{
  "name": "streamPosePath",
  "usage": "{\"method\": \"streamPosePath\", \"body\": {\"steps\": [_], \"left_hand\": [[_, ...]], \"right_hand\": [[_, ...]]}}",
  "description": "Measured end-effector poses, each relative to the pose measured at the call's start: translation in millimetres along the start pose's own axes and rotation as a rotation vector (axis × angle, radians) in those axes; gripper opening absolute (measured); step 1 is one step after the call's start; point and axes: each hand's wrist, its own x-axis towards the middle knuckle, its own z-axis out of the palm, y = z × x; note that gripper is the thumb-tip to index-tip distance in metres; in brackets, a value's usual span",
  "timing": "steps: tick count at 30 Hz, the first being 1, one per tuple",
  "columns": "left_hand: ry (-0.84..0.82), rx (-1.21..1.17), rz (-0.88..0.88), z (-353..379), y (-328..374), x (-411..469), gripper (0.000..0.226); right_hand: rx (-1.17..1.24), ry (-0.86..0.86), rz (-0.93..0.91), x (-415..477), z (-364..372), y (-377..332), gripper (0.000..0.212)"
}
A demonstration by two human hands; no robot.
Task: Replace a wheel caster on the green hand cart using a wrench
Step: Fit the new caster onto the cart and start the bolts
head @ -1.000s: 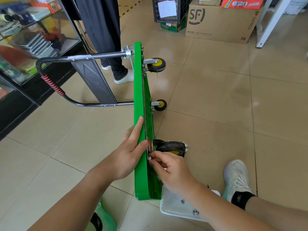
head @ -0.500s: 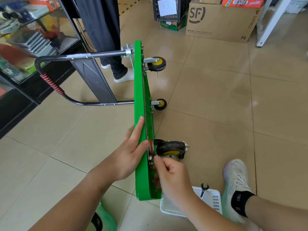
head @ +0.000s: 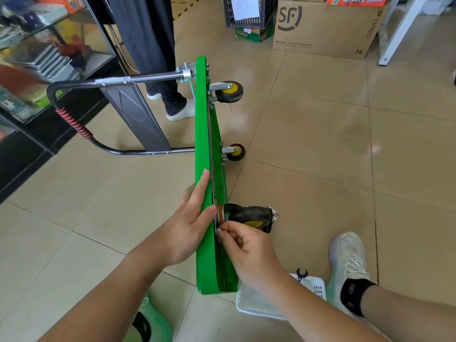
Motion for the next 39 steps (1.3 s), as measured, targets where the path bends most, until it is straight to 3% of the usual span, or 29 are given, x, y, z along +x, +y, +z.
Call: {"method": "streamPosePath", "body": {"steps": [8,11,17,22,30,34,39], "left_hand": [[-0.004,-0.002,-0.002,-1,2,-2,0.069],[-0.005,0.007,-0.005,0,2,-1,0.069],[0.026,-0.010,0.004,2,1,-1,0.068],[0.041,-0.014,0.005,3,2,-2,0.068],[0.021,-0.009,0.008,1,3,-3,0.068],[-0.011,-0.010,0.005,2,4,-1,0.069],[-0.001,-0.009,-0.002,2,1,0,0.068]], "right_hand": [[0.262,0.021,0.193,-3,-1,-3,0.014],[0.155,-0.001,0.069,-2,-8,3,0.023],[-0.248,-0.088,-0.267,7,-11,7,0.012],[-0.352,-0.073,-0.361,8,-5,7,0.012],[-0.183,0.032,-0.242,0,-2,12,0.013],[0.016,0.146,-0.049,-24,-5,32,0.022],[-0.099,0.097,0.308,-57,-31,105,0.019]]}}
